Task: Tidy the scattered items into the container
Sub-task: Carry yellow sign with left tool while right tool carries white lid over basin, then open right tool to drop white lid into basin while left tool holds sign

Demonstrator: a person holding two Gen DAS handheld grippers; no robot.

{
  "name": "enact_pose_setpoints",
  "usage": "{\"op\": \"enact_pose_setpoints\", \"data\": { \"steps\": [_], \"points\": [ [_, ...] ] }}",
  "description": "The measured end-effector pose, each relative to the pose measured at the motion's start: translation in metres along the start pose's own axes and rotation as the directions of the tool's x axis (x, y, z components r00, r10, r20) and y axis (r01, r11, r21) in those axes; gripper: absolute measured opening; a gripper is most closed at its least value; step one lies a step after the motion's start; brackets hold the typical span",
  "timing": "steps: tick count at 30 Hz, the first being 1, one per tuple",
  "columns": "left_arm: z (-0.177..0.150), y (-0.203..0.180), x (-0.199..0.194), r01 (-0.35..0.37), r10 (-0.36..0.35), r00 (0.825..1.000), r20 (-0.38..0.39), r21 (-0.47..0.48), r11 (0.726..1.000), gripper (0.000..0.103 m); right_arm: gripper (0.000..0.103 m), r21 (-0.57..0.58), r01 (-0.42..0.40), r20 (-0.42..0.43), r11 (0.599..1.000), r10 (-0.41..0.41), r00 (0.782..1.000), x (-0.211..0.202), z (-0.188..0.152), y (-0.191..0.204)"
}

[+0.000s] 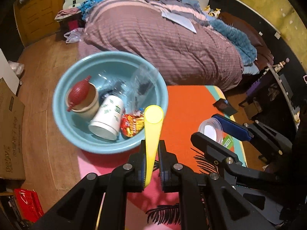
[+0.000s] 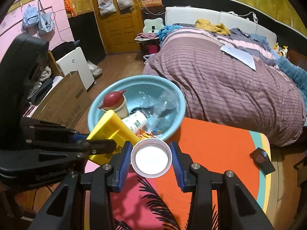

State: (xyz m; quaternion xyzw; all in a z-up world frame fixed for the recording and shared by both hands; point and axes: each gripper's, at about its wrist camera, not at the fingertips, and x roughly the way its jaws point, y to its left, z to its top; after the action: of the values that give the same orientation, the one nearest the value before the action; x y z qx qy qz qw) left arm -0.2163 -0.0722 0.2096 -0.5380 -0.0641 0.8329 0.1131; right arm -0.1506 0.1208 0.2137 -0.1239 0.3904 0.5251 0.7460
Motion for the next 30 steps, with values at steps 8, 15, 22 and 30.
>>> {"op": "enact_pose_setpoints", "data": {
  "steps": [8,15,22,30],
  "points": [
    [0.004,0.03,-0.023,-0.052,0.052,0.996,0.066,-0.01,0.999,0.011,0.043,-0.009,0.008,0.018,1.0,-0.008,1.0,-0.002,0.019,0.026],
    [0.01,0.053,-0.018,-0.082,0.083,0.99,0.115,-0.016,0.997,0.011,0.043,-0.019,0.016,0.033,1.0,-0.015,0.999,0.016,0.037,0.043],
    [0.021,0.072,-0.008,-0.068,0.073,0.983,0.171,-0.039,0.997,0.011,0.043,-0.006,0.035,0.021,0.999,-0.035,0.999,0.047,0.056,0.039],
    [0.029,0.086,0.015,-0.05,0.054,0.988,0.143,-0.033,0.998,0.011,0.043,0.022,0.032,-0.029,0.999,-0.031,0.999,0.095,0.068,0.03]
  ]
}}
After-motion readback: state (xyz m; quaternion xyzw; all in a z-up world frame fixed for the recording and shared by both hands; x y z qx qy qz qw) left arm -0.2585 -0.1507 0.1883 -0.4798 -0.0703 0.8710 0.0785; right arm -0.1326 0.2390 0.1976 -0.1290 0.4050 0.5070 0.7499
